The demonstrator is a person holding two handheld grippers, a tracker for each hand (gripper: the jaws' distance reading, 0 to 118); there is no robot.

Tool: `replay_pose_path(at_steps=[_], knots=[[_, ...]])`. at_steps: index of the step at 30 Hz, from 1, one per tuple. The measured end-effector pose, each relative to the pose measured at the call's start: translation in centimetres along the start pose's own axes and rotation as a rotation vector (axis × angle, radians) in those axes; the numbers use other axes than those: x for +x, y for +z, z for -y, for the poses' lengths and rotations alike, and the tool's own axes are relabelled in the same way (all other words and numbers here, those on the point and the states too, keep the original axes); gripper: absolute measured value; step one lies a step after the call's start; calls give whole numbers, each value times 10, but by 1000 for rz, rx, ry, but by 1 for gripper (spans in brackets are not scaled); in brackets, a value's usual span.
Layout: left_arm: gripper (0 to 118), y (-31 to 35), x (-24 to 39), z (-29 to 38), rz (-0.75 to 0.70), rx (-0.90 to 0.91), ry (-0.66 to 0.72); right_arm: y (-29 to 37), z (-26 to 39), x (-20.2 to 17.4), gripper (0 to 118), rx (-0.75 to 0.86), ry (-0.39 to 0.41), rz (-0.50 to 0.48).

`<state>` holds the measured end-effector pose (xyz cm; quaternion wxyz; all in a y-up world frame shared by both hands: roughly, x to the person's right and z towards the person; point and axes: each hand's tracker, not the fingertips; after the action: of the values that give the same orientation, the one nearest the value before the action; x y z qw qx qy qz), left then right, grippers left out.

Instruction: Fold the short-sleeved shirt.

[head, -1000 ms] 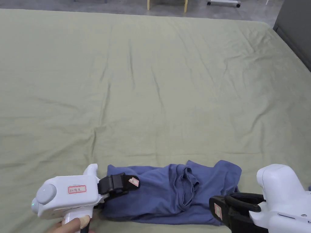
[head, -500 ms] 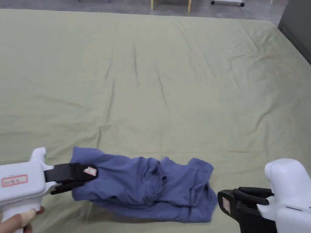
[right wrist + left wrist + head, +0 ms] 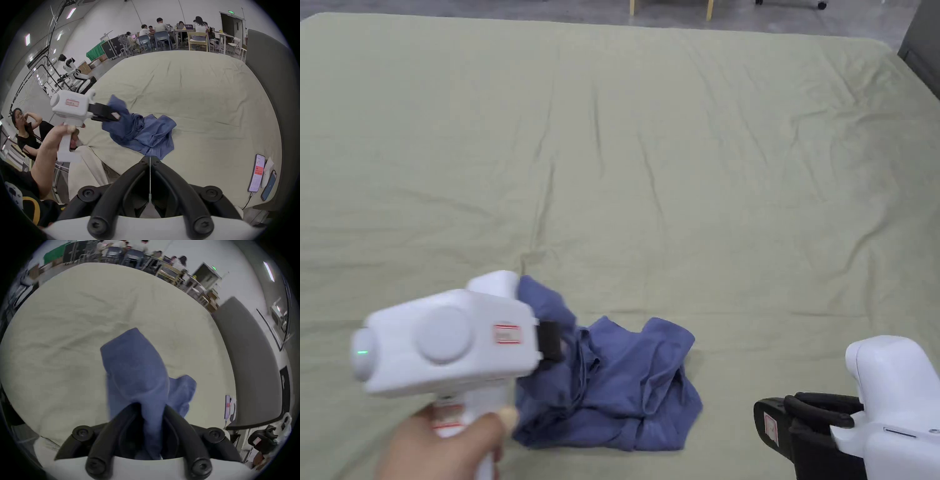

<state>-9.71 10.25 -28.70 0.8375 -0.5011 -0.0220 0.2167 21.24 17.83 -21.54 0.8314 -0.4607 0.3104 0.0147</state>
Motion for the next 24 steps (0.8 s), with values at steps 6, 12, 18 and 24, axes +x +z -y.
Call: replay_pose_path(at_steps=[6,12,18,24], knots=[[7,-99,56,33,31,-166,-105,7,8,11,3,-4,-27,31],[103,-97,30,33,169,-32,42,9,17,21,3,-13,-58,41],[115,-3,7,23,304,94,35,5,19,26,3,-8,-68,23],[5,-26,36,24,-45,125,-227,2,18,29,3,-2,-81,15]])
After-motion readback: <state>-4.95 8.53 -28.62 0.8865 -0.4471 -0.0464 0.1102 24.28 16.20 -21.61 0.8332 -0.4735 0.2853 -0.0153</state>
